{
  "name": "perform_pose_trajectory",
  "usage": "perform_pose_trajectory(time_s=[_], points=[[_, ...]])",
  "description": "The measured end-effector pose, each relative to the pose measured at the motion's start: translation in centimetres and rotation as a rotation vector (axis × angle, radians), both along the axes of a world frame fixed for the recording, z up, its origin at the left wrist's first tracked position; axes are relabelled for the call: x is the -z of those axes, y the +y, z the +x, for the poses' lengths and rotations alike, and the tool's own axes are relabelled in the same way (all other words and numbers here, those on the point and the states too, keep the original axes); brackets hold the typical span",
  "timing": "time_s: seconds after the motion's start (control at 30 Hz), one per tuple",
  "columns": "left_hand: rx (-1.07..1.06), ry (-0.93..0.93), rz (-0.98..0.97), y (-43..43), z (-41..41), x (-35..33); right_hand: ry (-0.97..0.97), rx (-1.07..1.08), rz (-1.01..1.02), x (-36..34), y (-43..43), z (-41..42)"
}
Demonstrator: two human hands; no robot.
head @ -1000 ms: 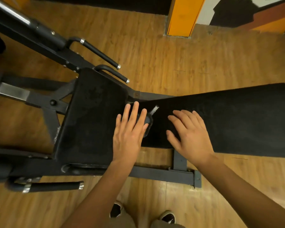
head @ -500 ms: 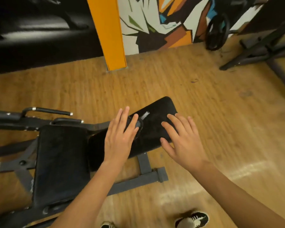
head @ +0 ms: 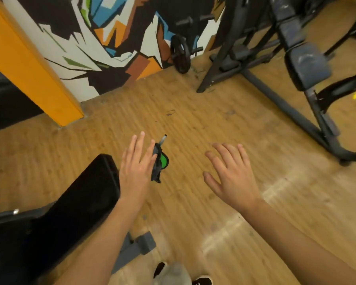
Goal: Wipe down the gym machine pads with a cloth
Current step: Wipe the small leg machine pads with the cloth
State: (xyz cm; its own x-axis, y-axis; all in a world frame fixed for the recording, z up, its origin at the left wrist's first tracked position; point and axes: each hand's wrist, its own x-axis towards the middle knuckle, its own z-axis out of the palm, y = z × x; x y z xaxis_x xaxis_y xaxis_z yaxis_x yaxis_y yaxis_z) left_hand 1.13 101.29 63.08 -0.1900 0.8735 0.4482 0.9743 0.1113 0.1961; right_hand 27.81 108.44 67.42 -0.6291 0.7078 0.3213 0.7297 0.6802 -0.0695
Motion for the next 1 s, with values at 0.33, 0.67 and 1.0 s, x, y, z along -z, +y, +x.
perform_pose_trajectory(time_s=[0.33, 0.67, 1.0], points=[[0.179, -0.005, 0.092, 22.9, 12.7, 0.8, 0.012, 0.146, -0.008, 0.0, 17.5, 11.8], [0.320, 0.056, 0.028, 49.4, 22.6, -1.3, 0.049, 0.335, -0.050, -0.9, 39.7, 19.8], [0.338, 0.156, -0.069, 72.0, 32.6, -0.8, 0.026, 0.400, -0.120, 0.5, 61.6, 30.5]])
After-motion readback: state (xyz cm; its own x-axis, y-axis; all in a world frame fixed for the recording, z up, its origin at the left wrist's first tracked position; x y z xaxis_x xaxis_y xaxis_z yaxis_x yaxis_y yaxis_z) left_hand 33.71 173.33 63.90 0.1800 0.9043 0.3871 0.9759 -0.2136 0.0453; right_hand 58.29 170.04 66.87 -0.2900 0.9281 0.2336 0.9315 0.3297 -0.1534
